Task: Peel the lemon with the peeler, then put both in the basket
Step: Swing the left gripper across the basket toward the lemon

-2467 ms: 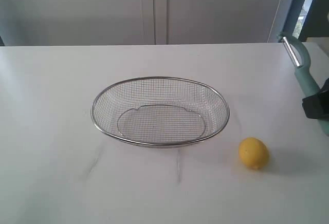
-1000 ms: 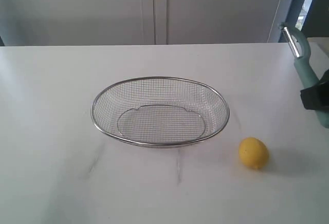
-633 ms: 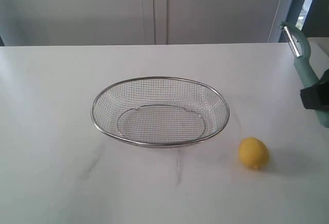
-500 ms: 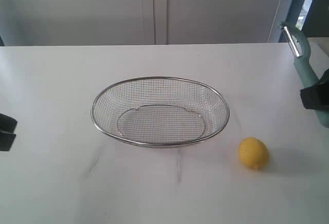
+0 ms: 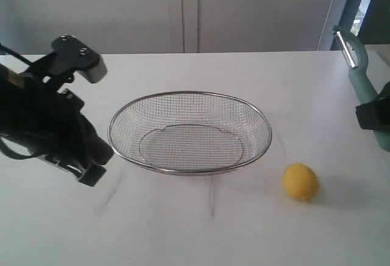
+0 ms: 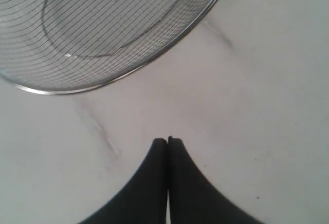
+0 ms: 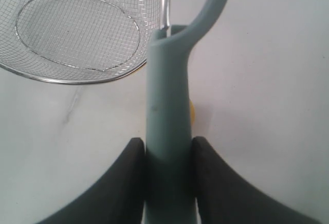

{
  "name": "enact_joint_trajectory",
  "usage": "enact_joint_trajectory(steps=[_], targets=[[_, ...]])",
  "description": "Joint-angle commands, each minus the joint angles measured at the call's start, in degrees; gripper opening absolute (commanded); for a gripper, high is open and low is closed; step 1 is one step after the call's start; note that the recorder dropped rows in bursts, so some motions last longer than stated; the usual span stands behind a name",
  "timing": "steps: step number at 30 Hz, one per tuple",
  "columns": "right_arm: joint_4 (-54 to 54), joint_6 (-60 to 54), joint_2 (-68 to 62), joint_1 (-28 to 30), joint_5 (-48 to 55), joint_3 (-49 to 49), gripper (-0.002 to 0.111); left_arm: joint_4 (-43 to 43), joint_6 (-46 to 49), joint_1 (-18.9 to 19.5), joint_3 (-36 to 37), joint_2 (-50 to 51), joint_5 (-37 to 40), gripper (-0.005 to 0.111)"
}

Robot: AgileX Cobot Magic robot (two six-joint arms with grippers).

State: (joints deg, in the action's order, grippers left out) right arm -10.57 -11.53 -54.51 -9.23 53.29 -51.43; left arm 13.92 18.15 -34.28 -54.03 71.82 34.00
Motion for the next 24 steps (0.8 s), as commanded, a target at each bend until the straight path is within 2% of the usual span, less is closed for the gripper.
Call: enact_joint_trajectory(steps=[1,10,16,19,24], targets=[[-0.2,-0.2,0.4,0.2,-0.9,0.2,0.0,0.7,0.3,-5.0,-5.0,5.6,1.4,0.0],[0.1,0.0,0.4,0.2,-1.0,0.2,0.0,-1.6,0.3,-13.1,-17.0,17.9,1.9,0.0],[0.4,0.5,0.4,0.2,-0.8,0.2,0.0,-5.6,0.3,-16.8,-28.2,26.6,9.5,0.0],[3.8,3.1,0.4,0.2,-0.7,0.2,0.0,-5.8,0.3,-18.4,-34.7,30.3,12.4,0.0],[11.6,11.0,0.9,0.2,0.4,0.2,0.0,-6.1,0.3,-20.6,-43.4,34.7,12.9,0.0]])
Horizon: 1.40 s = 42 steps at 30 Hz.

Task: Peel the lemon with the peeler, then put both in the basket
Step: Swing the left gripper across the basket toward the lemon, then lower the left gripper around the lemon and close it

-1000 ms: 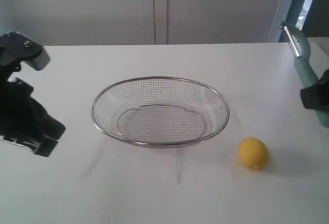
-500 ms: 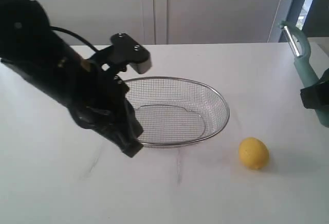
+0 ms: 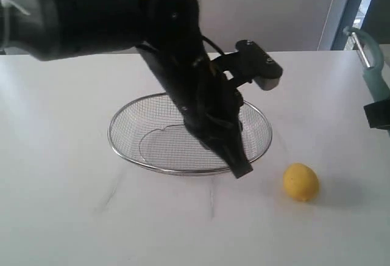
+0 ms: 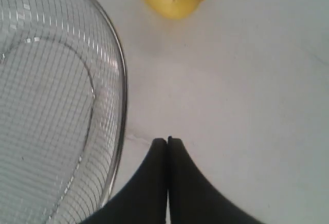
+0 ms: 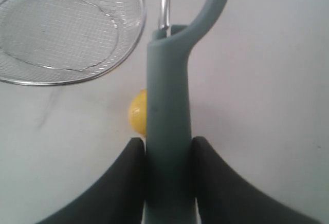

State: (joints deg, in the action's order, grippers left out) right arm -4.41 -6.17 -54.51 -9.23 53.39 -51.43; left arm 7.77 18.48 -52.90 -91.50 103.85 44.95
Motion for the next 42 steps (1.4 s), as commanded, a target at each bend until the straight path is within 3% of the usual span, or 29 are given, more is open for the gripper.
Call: enact_joint_trajectory(steps=[1,7,14,16,18,23,27,31,35,38,42], targets=[[6.6,6.8,1.3,0.2,0.3,0.2,0.0,0.1,0.0,-2.5,-8.2,3.9,2.6,0.0],[9.6,9.3,4.1,0.2,0.2,0.2,0.0,-1.3,0.0,-6.6,-16.7,10.6,7.7,0.0],[9.6,9.3,4.2,0.2,0.5,0.2,0.0,0.0,0.0,-8.9,-16.5,15.5,2.3,0.001],[9.6,9.3,4.2,0.2,0.5,0.2,0.0,-0.1,4.5,-9.5,-16.5,15.6,-0.8,0.013],[9.6,9.3,4.2,0.2,0.5,0.2,0.0,-0.1,12.1,-9.7,-16.5,15.6,-2.6,0.036],[11.5,10.7,4.2,0.2,0.7,0.2,0.0,-0.1,25.4,-9.7,-15.9,15.7,-4.7,0.078],[17.9,16.8,4.2,0.2,2.3,0.2,0.0,-1.1,29.8,-9.7,-15.9,16.9,-10.7,0.086],[18.2,17.0,4.7,0.2,2.4,0.2,0.0,-2.7,30.4,-9.7,-15.9,18.9,-11.4,0.087],[18.2,17.0,5.9,0.2,2.1,0.2,0.0,-2.7,29.8,-9.5,-15.9,21.6,-18.1,0.088],[18.3,17.0,6.4,0.2,2.1,0.2,0.0,-2.7,28.5,-9.5,-15.9,23.0,-20.3,0.099],[18.3,17.0,6.4,0.2,2.2,0.2,0.0,-2.7,28.5,-9.5,-15.9,24.0,-20.5,0.103]])
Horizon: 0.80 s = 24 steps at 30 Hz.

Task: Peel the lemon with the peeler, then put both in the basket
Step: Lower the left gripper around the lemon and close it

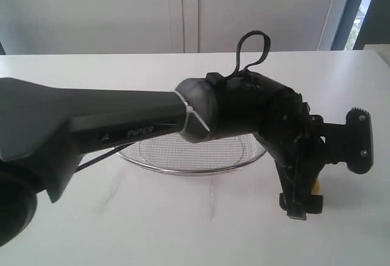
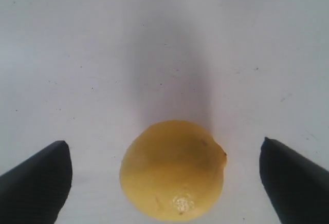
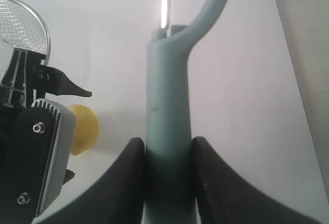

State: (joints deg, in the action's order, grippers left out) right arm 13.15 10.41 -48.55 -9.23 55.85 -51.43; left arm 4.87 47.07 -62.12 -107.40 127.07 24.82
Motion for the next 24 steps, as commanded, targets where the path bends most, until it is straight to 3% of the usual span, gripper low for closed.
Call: enact_joint_trajectory(steps=[1,24], targets=[[0.7,0.4,0.4,0.2,-0.2,0.2,0.0,0.2,-0.1,-0.3,0.0,0.9,-0.6,0.103],[0.6,0.4,0.4,0.2,-0.2,0.2,0.0,1.0,-2.3,1.4,0.0,3.4,-2.7,0.103]])
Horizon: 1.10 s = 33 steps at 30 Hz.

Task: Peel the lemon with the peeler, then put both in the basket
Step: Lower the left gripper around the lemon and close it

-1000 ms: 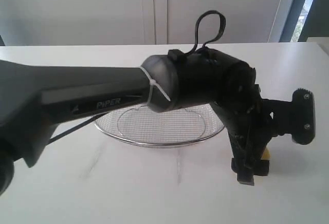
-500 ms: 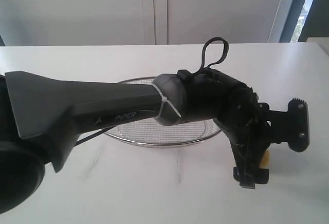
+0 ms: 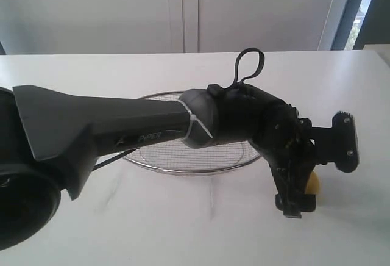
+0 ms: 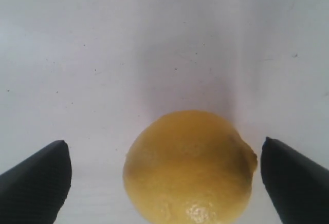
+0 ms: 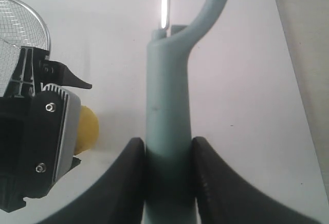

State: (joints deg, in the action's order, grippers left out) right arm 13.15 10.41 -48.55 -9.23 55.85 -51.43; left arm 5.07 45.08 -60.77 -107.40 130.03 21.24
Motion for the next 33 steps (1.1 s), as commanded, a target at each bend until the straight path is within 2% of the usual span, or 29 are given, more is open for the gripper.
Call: enact_joint_trajectory(steps=[1,17,22,25,27,31,33], targets=[[0.6,0.4,0.4,0.2,-0.2,0.2,0.0,0.9,-0.3,0.1,0.0,0.7,1.2,0.103],[0.5,0.4,0.4,0.2,-0.2,0.2,0.0,0.9,-0.4,0.1,0.0,2.5,1.3,0.102],[0.5,0.4,0.4,0.2,-0.2,0.2,0.0,0.9,-0.4,0.1,0.0,2.5,3.6,0.1],[0.4,0.4,0.4,0.2,-0.2,0.2,0.0,0.9,-0.4,0.1,0.0,2.6,4.3,0.087],[0.4,0.4,0.4,0.2,-0.2,0.2,0.0,0.9,-0.4,0.1,0.0,2.6,4.5,0.074],[0.4,0.4,0.4,0.2,-0.2,0.2,0.0,0.9,-0.4,0.1,0.0,2.6,4.5,0.04],[0.4,0.4,0.4,0.2,-0.2,0.2,0.0,0.9,-0.4,0.1,0.0,2.6,4.5,0.027]])
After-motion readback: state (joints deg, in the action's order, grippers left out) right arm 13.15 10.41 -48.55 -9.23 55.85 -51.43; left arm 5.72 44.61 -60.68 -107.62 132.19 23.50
